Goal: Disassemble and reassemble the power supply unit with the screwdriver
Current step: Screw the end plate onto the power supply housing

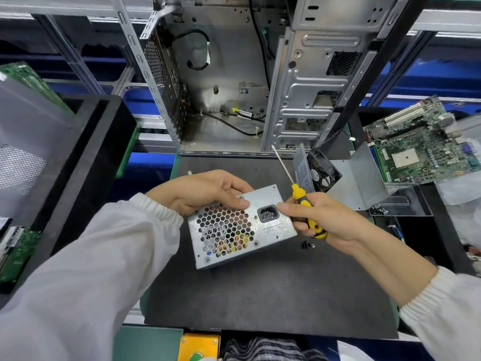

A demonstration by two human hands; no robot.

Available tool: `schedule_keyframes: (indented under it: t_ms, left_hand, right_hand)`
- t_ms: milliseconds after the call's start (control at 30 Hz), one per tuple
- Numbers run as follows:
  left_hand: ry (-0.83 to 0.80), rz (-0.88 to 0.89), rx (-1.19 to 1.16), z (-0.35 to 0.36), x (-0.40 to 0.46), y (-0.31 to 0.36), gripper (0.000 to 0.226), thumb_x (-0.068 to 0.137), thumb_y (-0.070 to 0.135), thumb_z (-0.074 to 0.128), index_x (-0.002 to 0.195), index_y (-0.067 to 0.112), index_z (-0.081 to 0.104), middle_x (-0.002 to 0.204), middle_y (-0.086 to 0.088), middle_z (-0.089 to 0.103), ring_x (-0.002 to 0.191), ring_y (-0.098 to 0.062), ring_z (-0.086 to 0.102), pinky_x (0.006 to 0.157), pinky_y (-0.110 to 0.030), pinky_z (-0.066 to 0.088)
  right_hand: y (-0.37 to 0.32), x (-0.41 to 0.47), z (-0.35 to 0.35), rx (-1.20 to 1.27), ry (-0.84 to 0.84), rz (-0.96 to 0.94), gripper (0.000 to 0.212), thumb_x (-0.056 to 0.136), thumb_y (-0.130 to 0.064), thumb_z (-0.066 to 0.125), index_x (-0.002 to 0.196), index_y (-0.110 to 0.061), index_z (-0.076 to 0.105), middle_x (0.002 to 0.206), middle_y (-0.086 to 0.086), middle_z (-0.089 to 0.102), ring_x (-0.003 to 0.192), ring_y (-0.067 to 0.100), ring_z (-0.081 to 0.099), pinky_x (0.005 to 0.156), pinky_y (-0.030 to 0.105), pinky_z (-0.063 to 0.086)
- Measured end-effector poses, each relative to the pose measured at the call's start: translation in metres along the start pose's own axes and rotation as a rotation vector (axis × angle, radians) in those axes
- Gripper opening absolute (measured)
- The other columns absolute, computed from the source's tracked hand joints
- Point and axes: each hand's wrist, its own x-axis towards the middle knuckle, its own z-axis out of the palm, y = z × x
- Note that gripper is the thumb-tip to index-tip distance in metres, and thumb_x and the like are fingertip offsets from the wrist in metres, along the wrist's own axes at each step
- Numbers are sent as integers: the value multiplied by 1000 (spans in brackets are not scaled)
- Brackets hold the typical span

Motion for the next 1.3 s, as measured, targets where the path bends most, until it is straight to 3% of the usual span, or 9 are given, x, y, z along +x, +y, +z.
schedule_keyframes:
  t_ms: [133,367,500,633,800,933,1000,1133,1300]
  left_hand:
    - [-44,-64,32,-2,1,4,31,91,3,60,121,-2,63,106,-22,70,82,-24,72,77,-35,59]
    - [-77,-84,79,1,14,10,40,84,4,66,123,-1,63,104,-22,72,80,-24,74,72,-34,61]
    - [-95,-134,87,0,16,17,40,86,3,64,125,-1,60,100,-19,73,79,-24,74,68,-33,61]
    - [-112,-196,96,8,22,24,41,84,2,63,125,3,60,107,-19,69,83,-24,72,75,-35,59]
    - [-166,-201,32,12,24,21,23,93,10,60,115,11,65,111,-18,68,90,-26,69,85,-39,56]
    - [-150,-215,19,12,24,19,25,87,10,63,112,12,70,108,-19,70,86,-26,72,81,-39,58]
    - [-150,-221,14,11,24,20,26,87,10,64,112,11,70,108,-20,69,85,-27,72,80,-40,58]
    - [-141,-210,12,12,24,19,28,91,8,61,119,6,67,111,-23,67,85,-28,72,80,-39,58]
    - [-97,-210,3,10,25,19,34,92,5,57,125,0,61,111,-25,67,83,-28,72,76,-36,61]
  right_hand:
    - [6,2,5,130,3,-27,20,70,-30,75,68,-14,61,52,0,45,44,6,37,38,14,29]
    - [8,-4,-2,11,15,-92,23,77,-36,69,64,-19,63,49,2,47,40,8,37,40,16,30]
    - [7,-7,-9,30,-20,-89,17,80,-27,69,77,-11,63,52,3,49,42,7,40,40,16,30]
    - [12,-9,-8,-9,28,-108,11,80,-14,73,81,-12,62,51,1,49,45,8,42,40,17,32]
    - [16,-11,-6,-34,61,-111,11,82,-14,71,86,-10,62,50,-1,49,45,7,42,42,17,32]
    - [13,-17,-27,-91,99,-158,16,87,-21,66,91,-6,66,69,-4,70,40,9,35,41,14,29]
    - [20,-23,-51,-205,232,-217,17,87,-23,66,88,-6,68,83,-1,74,38,9,34,42,14,32]
    - [63,-23,-78,-623,345,-152,12,81,-21,73,70,-25,70,64,6,66,40,7,47,48,21,42]
    - [106,-10,-76,-663,399,-151,17,77,-20,77,70,-33,69,74,-7,63,59,5,53,64,35,48]
